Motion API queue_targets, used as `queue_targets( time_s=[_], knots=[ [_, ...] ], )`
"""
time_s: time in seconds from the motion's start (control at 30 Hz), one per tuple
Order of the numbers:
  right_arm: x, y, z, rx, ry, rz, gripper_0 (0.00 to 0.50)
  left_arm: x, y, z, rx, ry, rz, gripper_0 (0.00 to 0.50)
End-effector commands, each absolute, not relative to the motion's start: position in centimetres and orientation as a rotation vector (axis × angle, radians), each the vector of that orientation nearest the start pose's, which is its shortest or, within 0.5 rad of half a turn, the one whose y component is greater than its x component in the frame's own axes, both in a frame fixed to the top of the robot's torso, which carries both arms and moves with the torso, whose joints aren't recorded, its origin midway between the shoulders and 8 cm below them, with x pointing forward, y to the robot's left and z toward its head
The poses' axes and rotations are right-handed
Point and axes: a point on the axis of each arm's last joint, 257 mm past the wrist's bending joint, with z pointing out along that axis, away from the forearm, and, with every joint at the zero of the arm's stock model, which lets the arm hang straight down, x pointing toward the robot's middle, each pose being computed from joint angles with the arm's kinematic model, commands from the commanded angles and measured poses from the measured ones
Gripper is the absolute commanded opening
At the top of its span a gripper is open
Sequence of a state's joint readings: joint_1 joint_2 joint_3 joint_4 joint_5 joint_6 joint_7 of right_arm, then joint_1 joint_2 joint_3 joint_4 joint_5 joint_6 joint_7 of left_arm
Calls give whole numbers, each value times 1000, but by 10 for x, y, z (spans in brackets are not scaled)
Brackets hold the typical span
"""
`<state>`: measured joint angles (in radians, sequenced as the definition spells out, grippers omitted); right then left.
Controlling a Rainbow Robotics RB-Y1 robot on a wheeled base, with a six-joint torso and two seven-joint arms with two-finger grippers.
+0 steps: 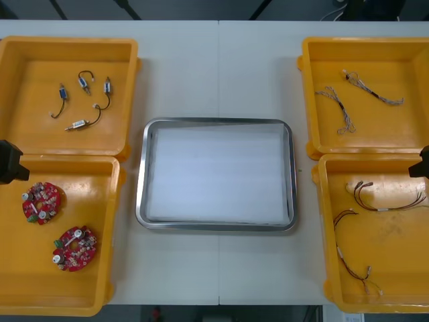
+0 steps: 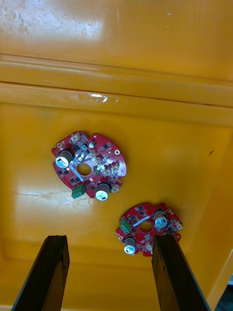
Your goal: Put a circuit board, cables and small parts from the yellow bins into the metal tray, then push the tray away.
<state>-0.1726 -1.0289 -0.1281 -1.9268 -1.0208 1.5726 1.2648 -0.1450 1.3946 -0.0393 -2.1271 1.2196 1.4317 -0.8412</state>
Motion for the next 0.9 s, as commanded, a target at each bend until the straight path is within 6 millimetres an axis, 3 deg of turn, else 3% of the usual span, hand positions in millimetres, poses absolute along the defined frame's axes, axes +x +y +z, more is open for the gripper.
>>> queue_targets(
  time_s=[0.03,0.9],
  knots=[
    [415,-402,-176,39,2657,38,500,378,391,-144,-167,2705,70,500],
    [415,-402,-176,39,2657,38,500,378,391,-144,-167,2705,70,500]
  ],
)
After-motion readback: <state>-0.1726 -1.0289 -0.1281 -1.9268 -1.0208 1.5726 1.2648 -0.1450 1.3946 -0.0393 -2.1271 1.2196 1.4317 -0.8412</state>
